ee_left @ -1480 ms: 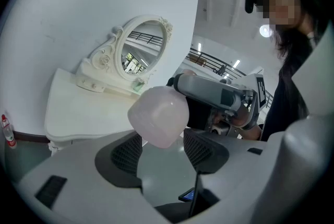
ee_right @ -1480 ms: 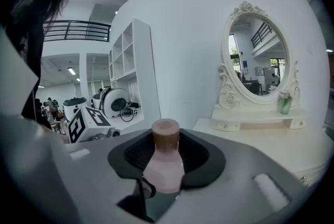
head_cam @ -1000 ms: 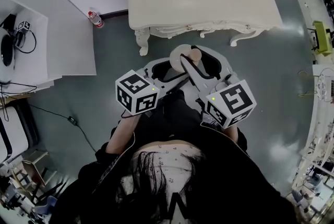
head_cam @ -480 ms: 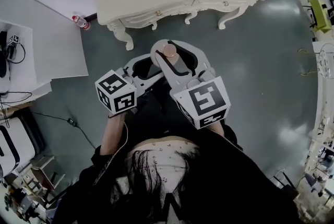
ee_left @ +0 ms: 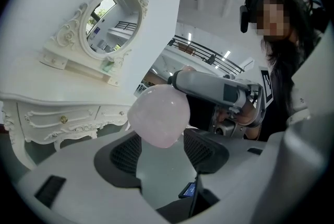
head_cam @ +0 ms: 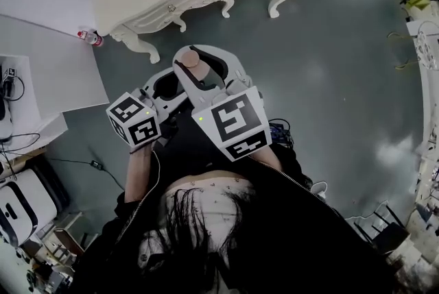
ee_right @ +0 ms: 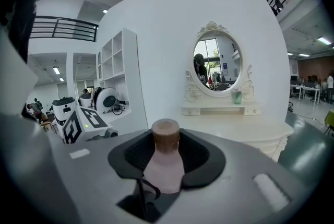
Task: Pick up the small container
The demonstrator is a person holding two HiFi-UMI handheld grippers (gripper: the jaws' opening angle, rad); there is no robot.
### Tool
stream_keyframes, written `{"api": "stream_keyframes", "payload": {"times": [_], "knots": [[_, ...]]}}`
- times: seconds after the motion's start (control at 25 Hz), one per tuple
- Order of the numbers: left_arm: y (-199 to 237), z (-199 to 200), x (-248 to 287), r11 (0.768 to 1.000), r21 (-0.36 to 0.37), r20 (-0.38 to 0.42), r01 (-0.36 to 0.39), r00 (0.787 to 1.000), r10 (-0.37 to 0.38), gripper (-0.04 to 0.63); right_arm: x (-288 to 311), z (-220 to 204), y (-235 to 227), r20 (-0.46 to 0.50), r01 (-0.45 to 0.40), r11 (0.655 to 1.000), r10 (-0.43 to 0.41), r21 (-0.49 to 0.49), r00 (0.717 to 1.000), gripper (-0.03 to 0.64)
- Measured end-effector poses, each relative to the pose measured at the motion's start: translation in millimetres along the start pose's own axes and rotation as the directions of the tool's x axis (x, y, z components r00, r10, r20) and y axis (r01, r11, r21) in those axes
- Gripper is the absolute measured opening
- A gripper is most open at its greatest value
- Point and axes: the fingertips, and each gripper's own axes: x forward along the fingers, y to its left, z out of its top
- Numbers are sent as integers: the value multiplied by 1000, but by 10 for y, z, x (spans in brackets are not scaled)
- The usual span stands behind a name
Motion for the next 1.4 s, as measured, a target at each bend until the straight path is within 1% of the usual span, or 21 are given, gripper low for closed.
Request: {"api": "stream_keyframes", "payload": {"times": [0.16, 0.36, 0.76, 1.4], "knots": [[-70, -25, 70, 1000, 8, 4, -17, 1000, 17, 238, -93, -17, -32, 3, -10, 1000, 10, -15, 1000, 149], [-126, -7, 102, 999, 19, 26, -38, 999, 38, 238, -157, 8, -33, 10, -30, 999, 30, -39, 999, 149], [-87, 18, 32, 997, 16, 55, -78, 996, 77, 238, -101, 43, 64, 6, -71, 994, 71, -83, 997, 149], [-13, 44, -43, 993, 5, 71, -120, 990, 119, 238, -4, 66, 142, -7, -114, 988, 114, -107, 993, 149]]}}
